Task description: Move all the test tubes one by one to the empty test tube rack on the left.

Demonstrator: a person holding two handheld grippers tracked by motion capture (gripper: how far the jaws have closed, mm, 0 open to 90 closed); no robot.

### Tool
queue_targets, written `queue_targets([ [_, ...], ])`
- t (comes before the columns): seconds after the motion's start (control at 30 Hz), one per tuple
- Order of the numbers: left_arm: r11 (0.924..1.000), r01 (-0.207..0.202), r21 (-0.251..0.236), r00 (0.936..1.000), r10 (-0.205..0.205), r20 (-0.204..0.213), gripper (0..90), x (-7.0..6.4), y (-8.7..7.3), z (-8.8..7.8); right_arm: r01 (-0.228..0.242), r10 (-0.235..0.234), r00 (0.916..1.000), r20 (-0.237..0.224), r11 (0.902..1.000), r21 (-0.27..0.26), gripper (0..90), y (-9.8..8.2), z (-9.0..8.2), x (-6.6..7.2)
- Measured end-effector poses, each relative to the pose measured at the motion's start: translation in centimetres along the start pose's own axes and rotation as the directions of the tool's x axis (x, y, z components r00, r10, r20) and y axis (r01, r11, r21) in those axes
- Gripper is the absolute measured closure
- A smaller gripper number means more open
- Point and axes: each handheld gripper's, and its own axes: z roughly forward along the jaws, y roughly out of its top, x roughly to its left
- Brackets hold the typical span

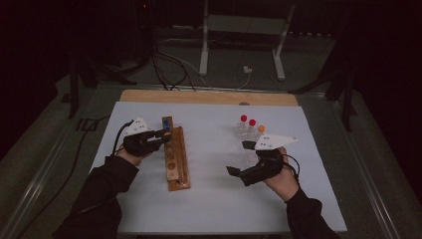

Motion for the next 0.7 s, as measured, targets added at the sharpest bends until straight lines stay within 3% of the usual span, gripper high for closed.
queue_targets([
  [0.1,0.9999,0.010,0.003,0.9999,-0.010,0.011,68.9,0.0,0.1,-0.1,0.000,0.000,1.0000,0.002,1.0000,-0.008,0.0,0.3,-0.3,-0.1],
  [0.13,0.9999,0.010,-0.004,0.9999,-0.010,0.012,62.2,-0.1,0.1,-0.2,0.002,-0.001,1.0000,0.006,0.9999,-0.010,0.0,0.4,-0.5,-0.2],
  [0.37,0.9981,0.014,-0.061,0.9997,-0.013,0.023,38.2,-1.0,0.9,-2.0,-0.014,0.015,0.9995,0.028,0.9989,-0.045,0.0,1.2,-2.0,-1.1],
  [0.57,0.9963,0.023,-0.083,0.9981,-0.018,0.059,17.0,-2.3,1.2,-3.5,-0.018,0.024,0.9982,0.055,0.9947,-0.101,0.0,1.6,-3.9,-3.0],
  [0.63,0.9956,0.028,-0.090,0.9966,-0.021,0.080,15.4,-2.7,1.1,-4.1,-0.020,0.030,0.9952,0.093,0.9940,-0.107,0.0,1.7,-4.5,-3.7],
  [0.7,0.9963,0.026,-0.081,0.9945,-0.018,0.103,7.6,-3.2,1.0,-4.6,-0.017,0.033,0.9914,0.127,0.9922,-0.124,0.0,1.5,-5.0,-4.5],
])
